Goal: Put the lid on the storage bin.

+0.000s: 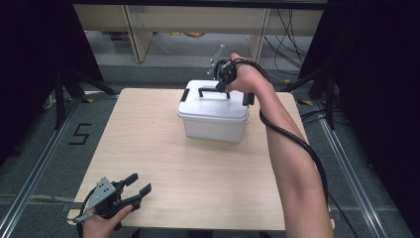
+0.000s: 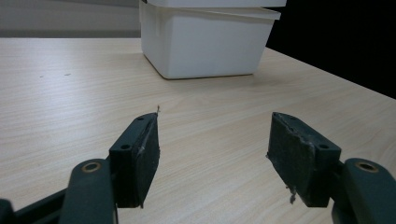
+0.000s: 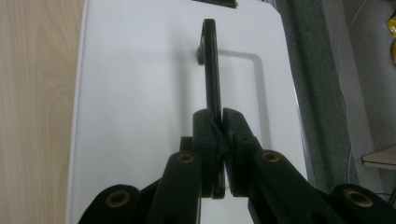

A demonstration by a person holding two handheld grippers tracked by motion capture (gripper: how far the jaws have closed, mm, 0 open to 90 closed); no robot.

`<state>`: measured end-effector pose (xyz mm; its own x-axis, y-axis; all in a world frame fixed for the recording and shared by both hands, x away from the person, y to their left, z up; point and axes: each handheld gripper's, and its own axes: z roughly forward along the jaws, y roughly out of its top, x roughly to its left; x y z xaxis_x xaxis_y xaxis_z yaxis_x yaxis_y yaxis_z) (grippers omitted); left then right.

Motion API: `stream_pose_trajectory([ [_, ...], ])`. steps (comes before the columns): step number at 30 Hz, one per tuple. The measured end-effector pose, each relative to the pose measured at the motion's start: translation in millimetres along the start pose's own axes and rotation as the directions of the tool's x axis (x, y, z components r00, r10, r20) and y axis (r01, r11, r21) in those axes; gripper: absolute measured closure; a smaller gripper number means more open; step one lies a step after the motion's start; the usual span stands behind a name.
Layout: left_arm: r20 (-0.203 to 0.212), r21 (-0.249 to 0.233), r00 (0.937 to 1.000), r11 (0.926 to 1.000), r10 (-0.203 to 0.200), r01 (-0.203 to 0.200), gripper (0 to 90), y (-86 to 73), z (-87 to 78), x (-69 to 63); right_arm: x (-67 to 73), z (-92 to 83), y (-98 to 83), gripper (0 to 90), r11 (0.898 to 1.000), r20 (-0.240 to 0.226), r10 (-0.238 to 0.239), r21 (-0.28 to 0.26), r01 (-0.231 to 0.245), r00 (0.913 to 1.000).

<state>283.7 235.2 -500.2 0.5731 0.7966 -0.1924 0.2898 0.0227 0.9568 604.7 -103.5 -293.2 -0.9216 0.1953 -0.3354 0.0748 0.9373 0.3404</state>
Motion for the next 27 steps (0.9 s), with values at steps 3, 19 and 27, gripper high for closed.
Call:
stream_pose_trajectory([
  [3,0.000,0.005,1.0000,1.0000,0.004,-0.004,33.2,0.3,-0.7,-0.3,1.9,-0.1,-0.4,85.0,0.999,-0.001,0.044,0.004,-0.044,0.9991],
  [19,0.006,-0.007,1.0000,1.0000,-0.001,0.001,33.2,-0.3,0.4,0.7,-0.8,-3.9,-1.3,85.1,0.991,-0.032,0.090,-0.100,-0.093,0.9954],
  [27,0.006,-0.006,1.0000,1.0000,0.001,-0.001,33.2,-0.1,-0.3,0.6,1.6,-0.1,4.3,84.7,0.999,-0.013,0.042,0.030,-0.042,0.9990],
])
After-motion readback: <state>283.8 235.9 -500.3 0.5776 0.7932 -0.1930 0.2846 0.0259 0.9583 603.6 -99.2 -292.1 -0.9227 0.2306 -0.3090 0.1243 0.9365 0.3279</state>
